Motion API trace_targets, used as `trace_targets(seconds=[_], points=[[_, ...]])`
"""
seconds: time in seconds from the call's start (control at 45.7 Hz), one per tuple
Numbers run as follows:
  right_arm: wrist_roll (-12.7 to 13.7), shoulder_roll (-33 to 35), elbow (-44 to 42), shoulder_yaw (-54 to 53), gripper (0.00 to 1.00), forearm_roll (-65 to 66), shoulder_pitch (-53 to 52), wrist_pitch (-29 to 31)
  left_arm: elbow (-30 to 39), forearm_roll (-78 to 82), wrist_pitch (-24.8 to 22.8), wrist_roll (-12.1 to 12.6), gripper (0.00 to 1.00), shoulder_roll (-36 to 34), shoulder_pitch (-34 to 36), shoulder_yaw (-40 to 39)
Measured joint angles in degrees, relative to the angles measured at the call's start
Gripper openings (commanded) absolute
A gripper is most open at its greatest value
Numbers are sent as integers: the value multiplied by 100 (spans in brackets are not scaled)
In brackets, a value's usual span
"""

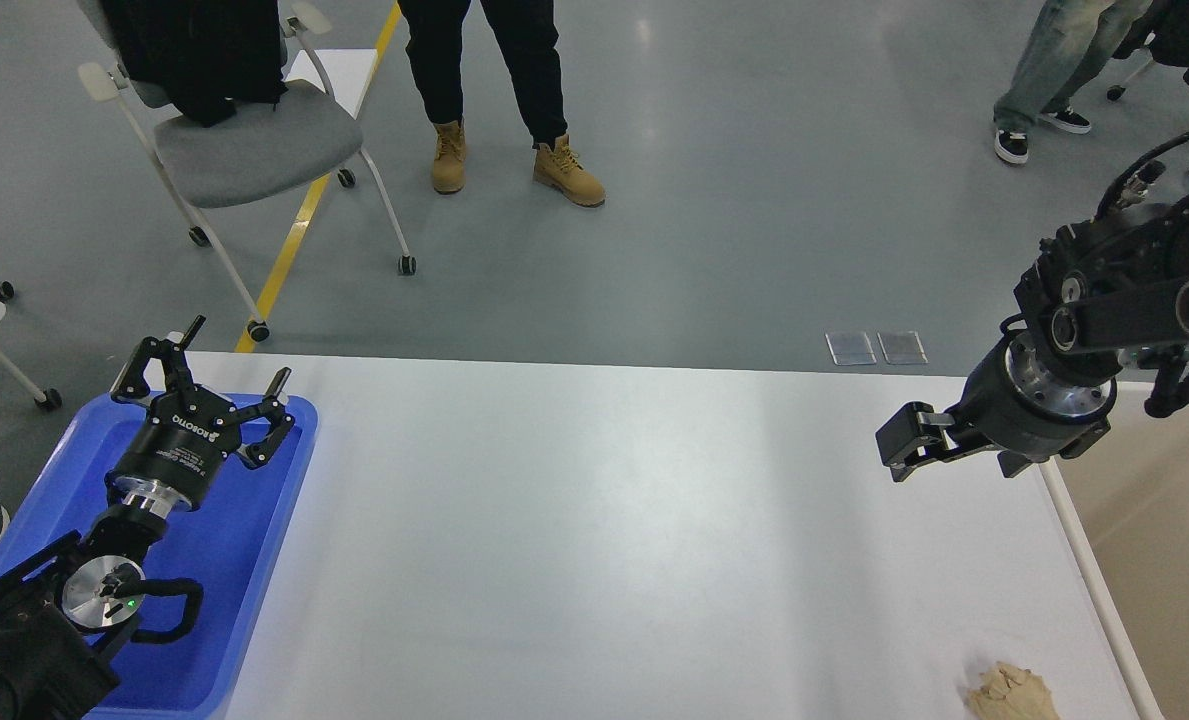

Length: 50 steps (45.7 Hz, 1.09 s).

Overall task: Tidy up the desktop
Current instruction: 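Move the right gripper down toward the tan crumpled object near the table edge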

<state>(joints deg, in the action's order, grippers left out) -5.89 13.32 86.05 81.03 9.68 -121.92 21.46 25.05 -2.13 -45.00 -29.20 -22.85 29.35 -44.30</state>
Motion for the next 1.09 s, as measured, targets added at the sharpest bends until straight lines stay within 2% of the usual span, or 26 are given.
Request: trace_targets(seconds=[1.095], points=[[-1, -8, -6, -144, 100, 66, 101, -291, 0, 23, 0, 10, 99, -7, 0, -1]])
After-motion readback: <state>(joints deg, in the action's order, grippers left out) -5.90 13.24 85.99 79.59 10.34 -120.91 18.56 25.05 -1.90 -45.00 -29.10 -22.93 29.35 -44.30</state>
